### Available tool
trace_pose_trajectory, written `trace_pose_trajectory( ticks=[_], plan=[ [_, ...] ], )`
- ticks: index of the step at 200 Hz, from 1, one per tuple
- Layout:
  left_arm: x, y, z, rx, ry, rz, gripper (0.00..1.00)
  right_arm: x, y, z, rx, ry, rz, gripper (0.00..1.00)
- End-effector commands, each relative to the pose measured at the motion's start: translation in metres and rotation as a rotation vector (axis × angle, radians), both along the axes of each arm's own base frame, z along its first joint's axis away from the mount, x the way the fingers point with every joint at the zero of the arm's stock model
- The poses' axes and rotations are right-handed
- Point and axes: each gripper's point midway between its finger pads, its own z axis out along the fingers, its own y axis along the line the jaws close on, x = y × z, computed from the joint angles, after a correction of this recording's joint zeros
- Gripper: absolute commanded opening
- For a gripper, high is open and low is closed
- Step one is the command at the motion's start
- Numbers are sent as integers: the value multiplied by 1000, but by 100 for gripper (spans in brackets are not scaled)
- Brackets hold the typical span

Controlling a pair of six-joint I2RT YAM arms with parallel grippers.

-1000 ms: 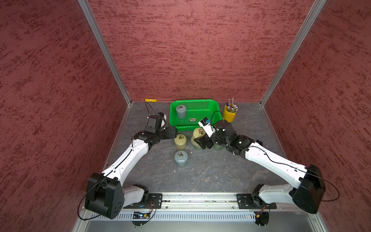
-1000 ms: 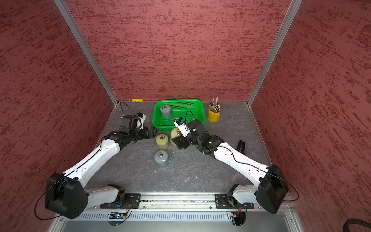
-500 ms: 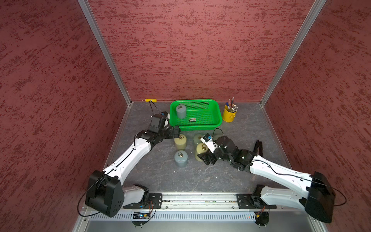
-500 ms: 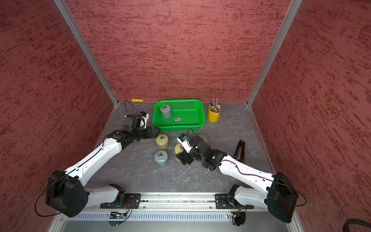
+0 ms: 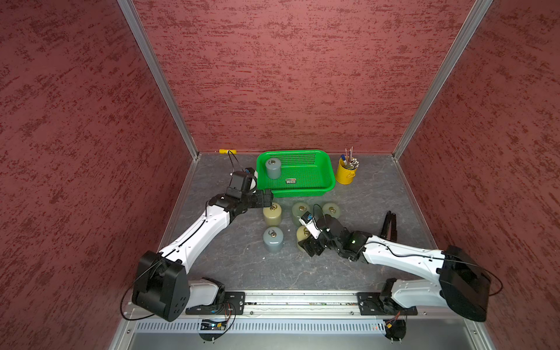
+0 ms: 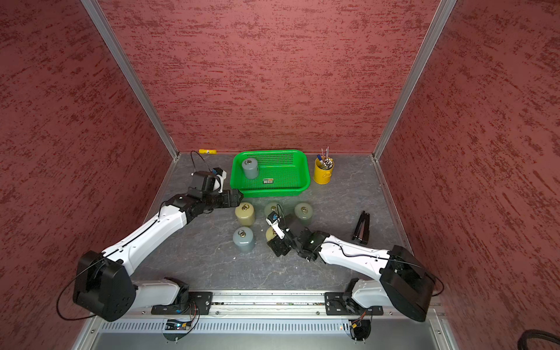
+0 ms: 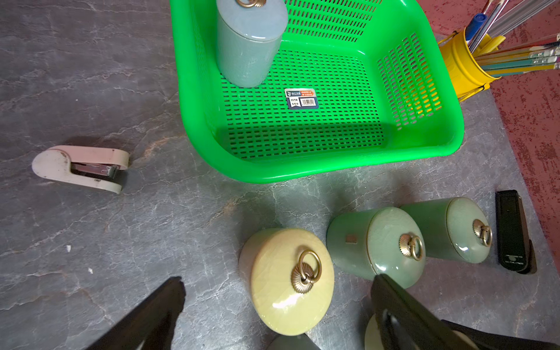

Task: Take the tea canister out of the basket
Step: Place the tea canister at the center of the board.

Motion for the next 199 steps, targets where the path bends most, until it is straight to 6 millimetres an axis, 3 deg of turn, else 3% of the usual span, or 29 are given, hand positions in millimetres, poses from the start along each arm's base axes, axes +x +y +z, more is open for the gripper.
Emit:
trace_pose_trajectory(
  ticks=[1,56,80,199],
  plan=[
    [7,-4,9,-4,-20,-5,100,19,20,33,120,-113,-33,0],
    [11,-5,6,2,-14,-8,100,19,24,16,83,-101,-30,0],
    [11,-6,5,2,-14,-10,100,18,26,16,91,-101,-27,6],
    [10,-5,2,11,-7,-10,100,15,22,1,59,-88,-43,88]
  ],
)
